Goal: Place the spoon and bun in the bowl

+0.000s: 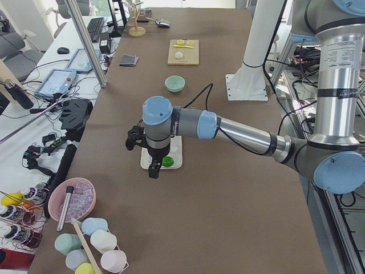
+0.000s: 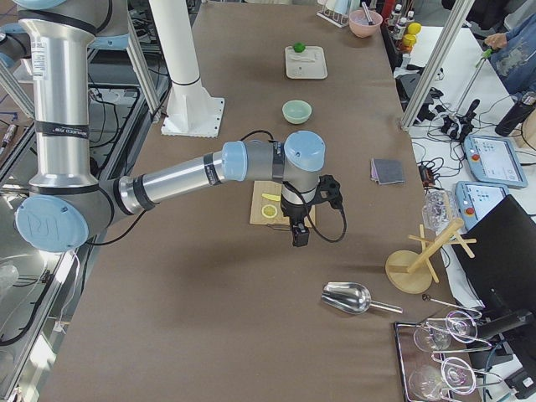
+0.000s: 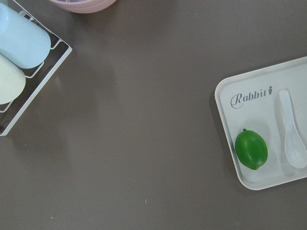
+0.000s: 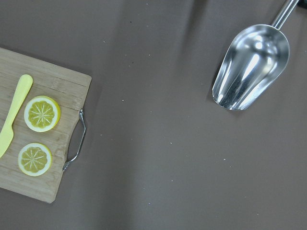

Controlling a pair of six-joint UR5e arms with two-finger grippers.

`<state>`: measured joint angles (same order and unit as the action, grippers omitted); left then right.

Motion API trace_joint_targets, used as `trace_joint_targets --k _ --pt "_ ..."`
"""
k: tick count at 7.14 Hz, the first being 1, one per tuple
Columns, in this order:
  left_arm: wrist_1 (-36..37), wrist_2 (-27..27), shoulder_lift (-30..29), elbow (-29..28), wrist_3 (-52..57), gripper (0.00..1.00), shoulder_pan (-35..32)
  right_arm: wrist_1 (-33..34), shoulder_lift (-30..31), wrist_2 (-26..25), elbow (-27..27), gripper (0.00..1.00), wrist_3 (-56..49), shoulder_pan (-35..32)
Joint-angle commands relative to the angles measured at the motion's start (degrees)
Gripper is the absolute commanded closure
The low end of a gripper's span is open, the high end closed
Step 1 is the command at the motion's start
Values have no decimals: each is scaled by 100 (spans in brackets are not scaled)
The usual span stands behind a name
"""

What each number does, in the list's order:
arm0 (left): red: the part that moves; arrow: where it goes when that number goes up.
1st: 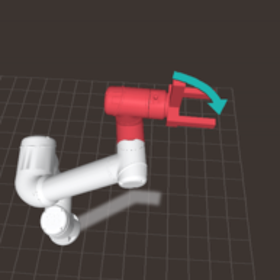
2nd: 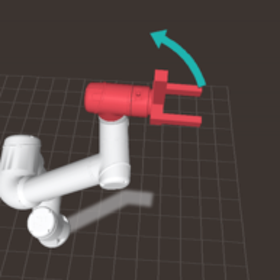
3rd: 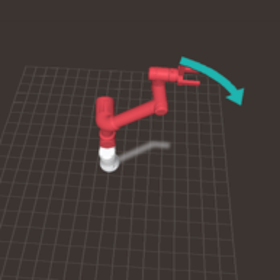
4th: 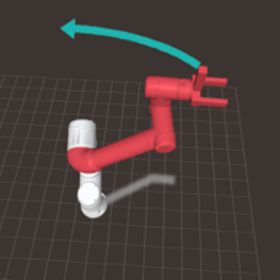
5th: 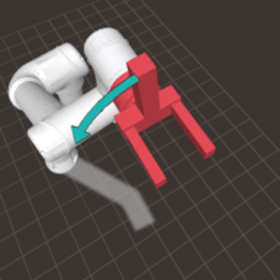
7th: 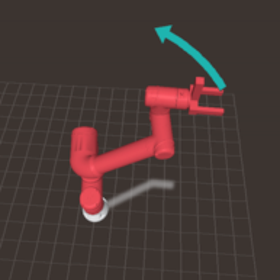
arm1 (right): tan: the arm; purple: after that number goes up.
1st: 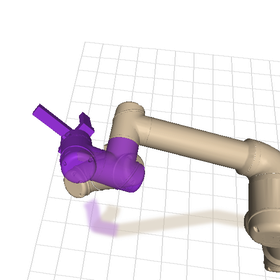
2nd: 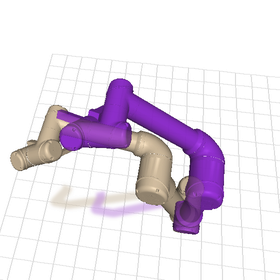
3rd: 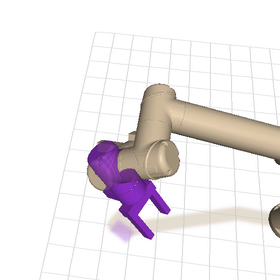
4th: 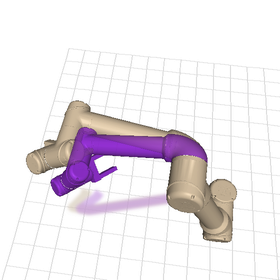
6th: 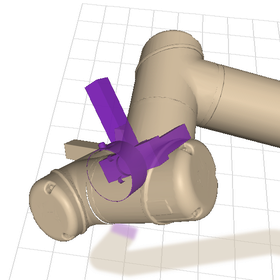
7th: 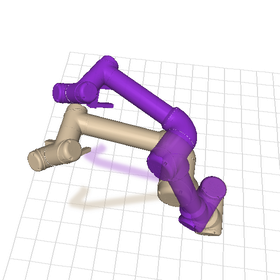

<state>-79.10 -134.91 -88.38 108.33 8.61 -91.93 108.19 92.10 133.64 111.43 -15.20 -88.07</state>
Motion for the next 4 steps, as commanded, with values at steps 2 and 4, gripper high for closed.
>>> trace_joint_targets --k 2,4 --pt "-219 0 144 4 71 1 -9 0 1 22 -16 0 -9 0" --pt "-307 0 102 -136 36 1 9 0 1 48 -43 0 -44 0"
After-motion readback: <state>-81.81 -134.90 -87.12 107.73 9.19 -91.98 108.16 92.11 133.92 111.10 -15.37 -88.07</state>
